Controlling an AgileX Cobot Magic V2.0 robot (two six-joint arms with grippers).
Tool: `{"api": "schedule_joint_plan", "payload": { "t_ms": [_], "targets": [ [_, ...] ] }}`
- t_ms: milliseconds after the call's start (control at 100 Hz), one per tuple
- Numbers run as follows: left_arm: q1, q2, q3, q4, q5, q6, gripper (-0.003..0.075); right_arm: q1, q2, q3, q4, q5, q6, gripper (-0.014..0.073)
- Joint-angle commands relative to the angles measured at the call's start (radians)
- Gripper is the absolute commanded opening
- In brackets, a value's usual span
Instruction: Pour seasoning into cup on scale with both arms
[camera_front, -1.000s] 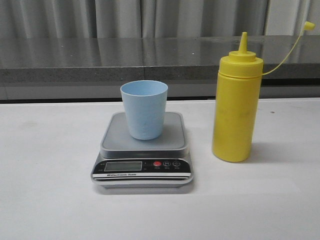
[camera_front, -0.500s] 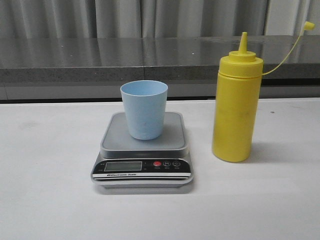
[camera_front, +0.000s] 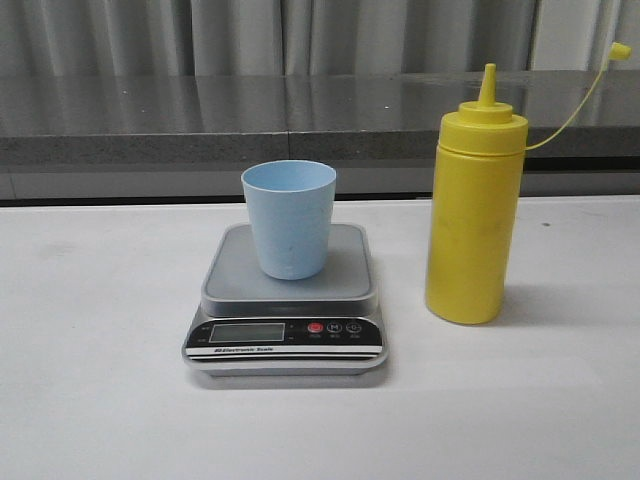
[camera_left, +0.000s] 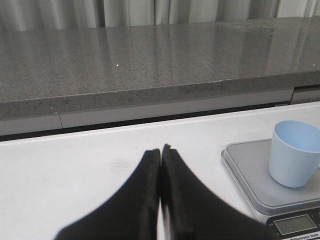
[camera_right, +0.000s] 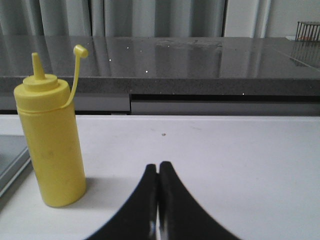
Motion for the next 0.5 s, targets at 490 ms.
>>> {"api": "schedule_joint_plan", "payload": {
  "t_ms": [490],
  "targets": [
    [0.006, 0.003, -0.025, 0.0, -0.084, -0.012, -0.002, -0.005, 0.529, -0.533, 0.1, 0.279, 0.025, -0.0068]
  ]
}}
